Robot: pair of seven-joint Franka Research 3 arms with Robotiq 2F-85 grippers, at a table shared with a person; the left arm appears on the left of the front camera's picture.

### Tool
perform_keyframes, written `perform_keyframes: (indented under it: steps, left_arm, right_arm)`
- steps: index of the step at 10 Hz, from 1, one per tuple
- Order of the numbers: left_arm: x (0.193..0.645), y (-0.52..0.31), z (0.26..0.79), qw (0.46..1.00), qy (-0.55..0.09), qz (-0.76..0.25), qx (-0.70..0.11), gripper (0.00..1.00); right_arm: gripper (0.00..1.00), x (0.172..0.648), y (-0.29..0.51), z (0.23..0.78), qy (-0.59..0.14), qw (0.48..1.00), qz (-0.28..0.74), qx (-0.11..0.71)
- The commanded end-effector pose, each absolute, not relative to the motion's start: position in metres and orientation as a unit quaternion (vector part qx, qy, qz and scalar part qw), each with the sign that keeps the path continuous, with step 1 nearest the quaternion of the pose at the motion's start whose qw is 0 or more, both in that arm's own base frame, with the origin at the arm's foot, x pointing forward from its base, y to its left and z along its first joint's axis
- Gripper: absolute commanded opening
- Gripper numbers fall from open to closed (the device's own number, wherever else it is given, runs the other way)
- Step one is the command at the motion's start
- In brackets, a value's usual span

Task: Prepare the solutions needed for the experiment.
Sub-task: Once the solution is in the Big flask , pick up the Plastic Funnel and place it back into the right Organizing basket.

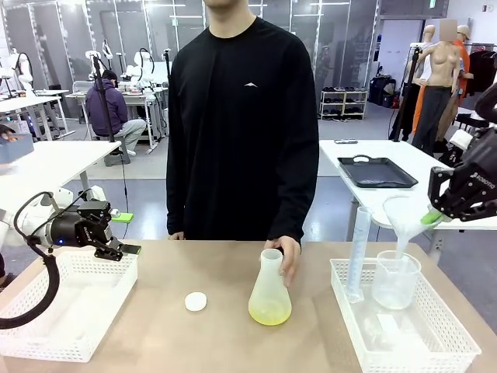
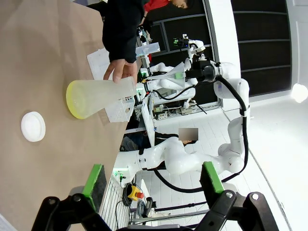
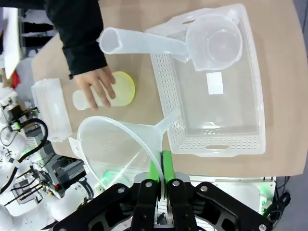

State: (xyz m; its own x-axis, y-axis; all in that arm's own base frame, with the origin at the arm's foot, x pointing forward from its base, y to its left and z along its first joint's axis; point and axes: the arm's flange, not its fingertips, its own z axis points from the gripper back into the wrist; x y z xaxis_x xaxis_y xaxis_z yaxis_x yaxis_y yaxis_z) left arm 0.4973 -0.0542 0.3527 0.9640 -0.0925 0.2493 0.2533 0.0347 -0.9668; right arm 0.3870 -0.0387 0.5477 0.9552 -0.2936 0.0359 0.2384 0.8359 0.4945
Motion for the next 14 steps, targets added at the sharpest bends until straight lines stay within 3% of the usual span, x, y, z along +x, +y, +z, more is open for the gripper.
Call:
perform_keyframes:
  steps: [1, 6, 7, 8, 9, 10, 11, 12, 13, 14]
  left_arm:
    - [0.497, -0.055, 0.354, 0.717, -0.059, -0.122, -0.683, 1.00]
    - [0.497, -0.055, 0.354, 0.717, -0.059, -0.122, -0.683, 1.00]
    - [0.497, -0.055, 0.354, 0.717, -0.059, -0.122, -0.683, 1.00]
    - [0.497, -0.055, 0.354, 0.717, -0.059, -0.122, -0.683, 1.00]
    - [0.497, -0.055, 0.354, 0.717, -0.059, -0.122, -0.683, 1.00]
    - [0.497, -0.055, 0.354, 0.717, -0.059, -0.122, -0.683, 1.00]
    - [0.497, -0.055, 0.354, 0.717, -0.059, -0.122, -0.683, 1.00]
    - [0.497, -0.055, 0.354, 0.717, -0.059, -0.122, -0.683, 1.00]
    - [0.497, -0.055, 0.354, 0.717, -0.059, -0.122, -0.683, 1.00]
    - [0.497, -0.055, 0.354, 0.717, -0.059, -0.122, -0.683, 1.00]
  right_arm:
    - [0.00, 0.379, -0.040, 0.515, -0.064, 0.965, -0.141, 0.211]
    - [0.00, 0.365, -0.037, 0.421, -0.012, 0.962, -0.180, 0.207]
    - [0.08, 0.369, -0.039, 0.417, -0.014, 0.959, -0.198, 0.203]
    - [0.23, 0.371, -0.042, 0.413, -0.015, 0.959, -0.202, 0.199]
    - [0.28, 0.374, -0.043, 0.411, -0.019, 0.957, -0.206, 0.203]
    - [0.43, 0.375, -0.042, 0.409, -0.018, 0.955, -0.207, 0.210]
    - [0.48, 0.377, -0.042, 0.409, -0.017, 0.955, -0.208, 0.210]
    - [0.36, 0.378, -0.041, 0.409, -0.019, 0.955, -0.208, 0.209]
    - [0.67, 0.381, -0.038, 0.409, -0.024, 0.957, -0.207, 0.202]
    - [0.56, 0.372, -0.044, 0.409, -0.013, 0.959, -0.196, 0.203]
